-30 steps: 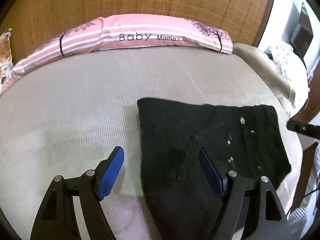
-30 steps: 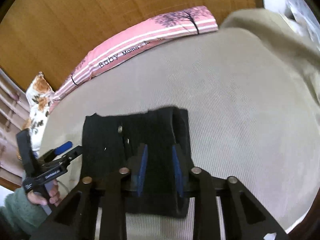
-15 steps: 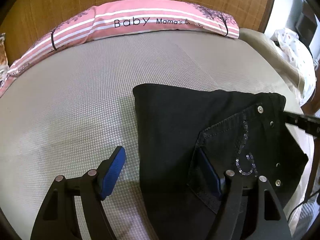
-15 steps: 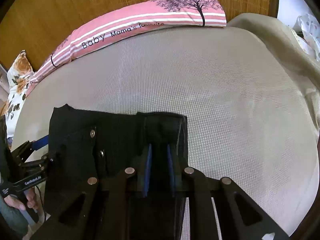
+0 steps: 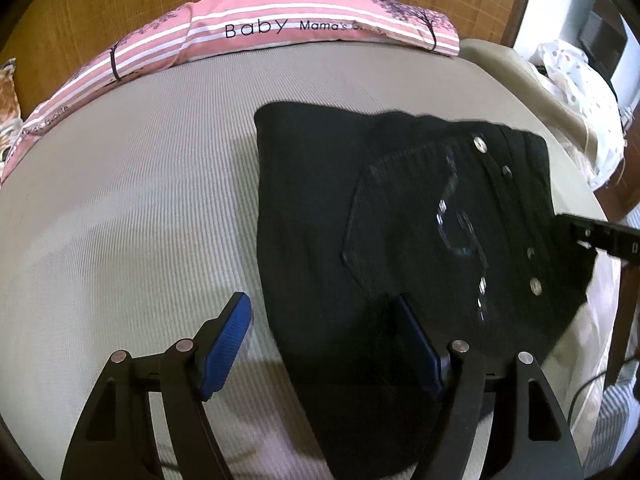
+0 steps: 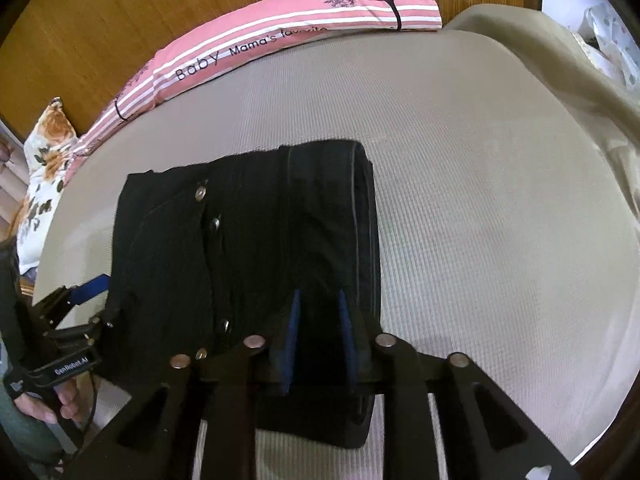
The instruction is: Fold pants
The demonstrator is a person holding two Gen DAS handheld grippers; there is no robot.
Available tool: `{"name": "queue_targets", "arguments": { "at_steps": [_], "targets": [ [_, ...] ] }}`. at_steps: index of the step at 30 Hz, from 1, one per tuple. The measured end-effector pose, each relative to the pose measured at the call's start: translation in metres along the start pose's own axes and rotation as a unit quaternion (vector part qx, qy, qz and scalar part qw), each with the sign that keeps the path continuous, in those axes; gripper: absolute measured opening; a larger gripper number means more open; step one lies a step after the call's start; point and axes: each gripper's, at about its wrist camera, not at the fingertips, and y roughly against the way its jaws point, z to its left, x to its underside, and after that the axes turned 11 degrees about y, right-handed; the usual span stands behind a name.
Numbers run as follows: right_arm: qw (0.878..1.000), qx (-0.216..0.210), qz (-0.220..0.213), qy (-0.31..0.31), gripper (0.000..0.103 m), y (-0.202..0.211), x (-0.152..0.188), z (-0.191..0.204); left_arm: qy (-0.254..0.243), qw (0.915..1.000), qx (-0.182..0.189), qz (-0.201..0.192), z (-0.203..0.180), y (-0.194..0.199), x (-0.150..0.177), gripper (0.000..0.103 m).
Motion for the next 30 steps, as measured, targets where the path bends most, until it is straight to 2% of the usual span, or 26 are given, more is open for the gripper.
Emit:
{"name": "queue_targets", "arguments": {
  "at_steps": [2, 4, 9, 12, 16, 20, 24, 29, 30],
  "targets": [
    [1.000, -0.001, 0.000, -0.002, 0.026, 0.002, 0.004, -0.004, 0.003, 1.0000, 0.003, 0.007, 0.003, 0.003, 0.008, 0.074],
    [1.000, -0.011, 0.011, -0.013, 0.046, -0.001, 0.007, -0.012, 0.009, 0.9998, 0.015, 0.011, 0.009, 0.008, 0.015, 0.074],
    [0.993, -0.097, 0.008, -0.064, 0.046, -0.011, 0.013, -0.037, 0.054, 0.9972, 0.049, 0.017, 0.031, 0.016, 0.006, 0.074],
    [0.983, -0.154, 0.006, -0.097, 0.048, -0.019, 0.015, -0.055, 0.109, 0.9882, 0.103, 0.032, 0.051, 0.014, -0.008, 0.074],
    [0.964, -0.233, 0.010, -0.125, 0.048, -0.032, 0.018, -0.077, 0.135, 0.9762, 0.152, 0.076, 0.061, -0.002, -0.023, 0.074],
    [0.953, -0.271, 0.011, -0.132, 0.048, -0.039, 0.019, -0.085, 0.152, 0.9640, 0.188, 0.110, 0.062, -0.016, -0.032, 0.071],
    [0.948, -0.292, 0.010, -0.126, 0.047, -0.046, 0.015, -0.090, 0.127, 0.9672, 0.189, 0.113, 0.051, -0.022, -0.037, 0.071],
    [0.939, -0.324, 0.010, -0.114, 0.047, -0.056, 0.006, -0.088, 0.121, 0.9675, 0.197, 0.101, 0.047, -0.027, -0.046, 0.071],
    [0.939, -0.326, 0.011, -0.112, 0.043, -0.059, 0.004, -0.086, 0.120, 0.9677, 0.198, 0.099, 0.047, -0.028, -0.047, 0.071]
  ]
}}
